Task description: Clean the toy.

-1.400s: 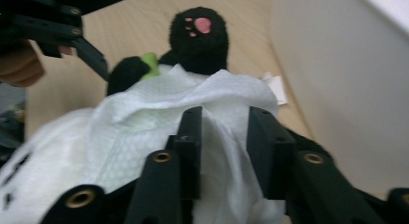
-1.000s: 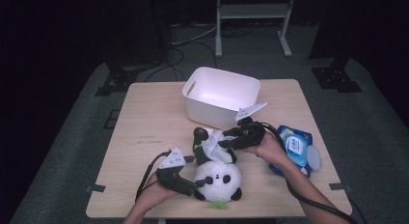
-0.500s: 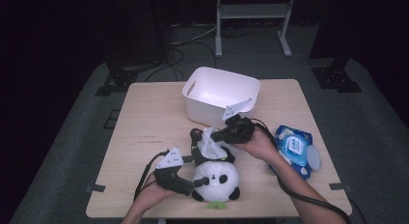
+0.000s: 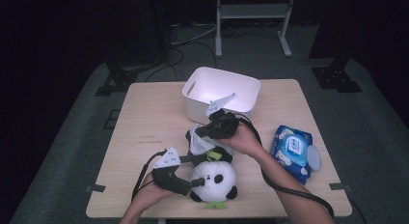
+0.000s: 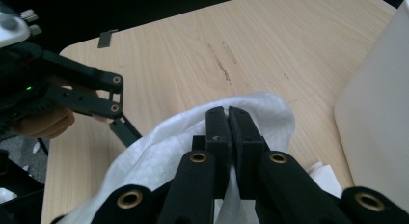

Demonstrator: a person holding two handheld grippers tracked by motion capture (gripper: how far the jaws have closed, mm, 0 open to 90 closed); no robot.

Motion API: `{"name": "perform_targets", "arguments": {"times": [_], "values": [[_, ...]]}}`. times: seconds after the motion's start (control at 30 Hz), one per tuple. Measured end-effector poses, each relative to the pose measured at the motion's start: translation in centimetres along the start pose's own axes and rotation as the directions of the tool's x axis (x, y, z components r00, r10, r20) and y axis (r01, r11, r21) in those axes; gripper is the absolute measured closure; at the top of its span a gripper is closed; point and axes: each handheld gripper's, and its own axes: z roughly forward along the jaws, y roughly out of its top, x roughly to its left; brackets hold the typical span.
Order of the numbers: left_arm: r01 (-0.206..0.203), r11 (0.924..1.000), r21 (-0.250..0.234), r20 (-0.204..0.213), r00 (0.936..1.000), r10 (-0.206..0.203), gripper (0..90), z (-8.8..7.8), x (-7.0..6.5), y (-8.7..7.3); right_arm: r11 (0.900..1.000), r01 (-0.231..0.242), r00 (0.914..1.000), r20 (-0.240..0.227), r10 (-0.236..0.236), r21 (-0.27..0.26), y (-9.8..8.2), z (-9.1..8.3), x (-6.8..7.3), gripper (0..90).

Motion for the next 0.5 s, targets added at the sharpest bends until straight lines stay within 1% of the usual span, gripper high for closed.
{"name": "perform_targets", "arguments": {"times": [0.17, 0.27, 0.3, 0.37, 0.43, 0.5], "values": [[-0.004, 1.0, 0.0, 0.0, 1.0, 0.004, 11.4, -0.1, 0.0, 0.0, 1.0, 0.012, 0.9999, 0.002, -0.012, 0.002, 0.7, 1.2, 0.0, 87.0], [-0.004, 1.0, 0.0, 0.001, 1.0, 0.004, 11.4, -0.1, -0.1, 0.0, 0.999, 0.023, 0.9997, 0.008, -0.023, 0.023, 0.8, 1.8, 0.0, 87.0], [-0.005, 1.0, 0.002, 0.001, 1.0, 0.005, 11.4, 0.0, -0.1, 0.0, 0.999, 0.017, 0.9998, 0.004, -0.017, 0.029, 0.6, 1.9, -0.1, 87.0], [-0.006, 1.0, 0.004, -0.001, 1.0, 0.006, 11.4, 0.0, -0.1, -0.1, 0.999, 0.018, 0.9998, 0.003, -0.018, 0.035, 0.3, 1.8, -0.3, 87.0], [-0.004, 1.0, 0.004, -0.001, 1.0, 0.004, 11.4, 0.0, -0.1, -0.1, 1.0, -0.005, 1.0, 0.008, 0.005, 0.024, 0.0, 1.1, -0.6, 87.0], [-0.005, 1.0, 0.006, -0.001, 1.0, 0.005, 11.4, 0.0, -0.1, -0.1, 1.0, -0.011, 0.9999, 0.011, 0.01, 0.014, -0.3, 0.4, -0.8, 87.0]]}}
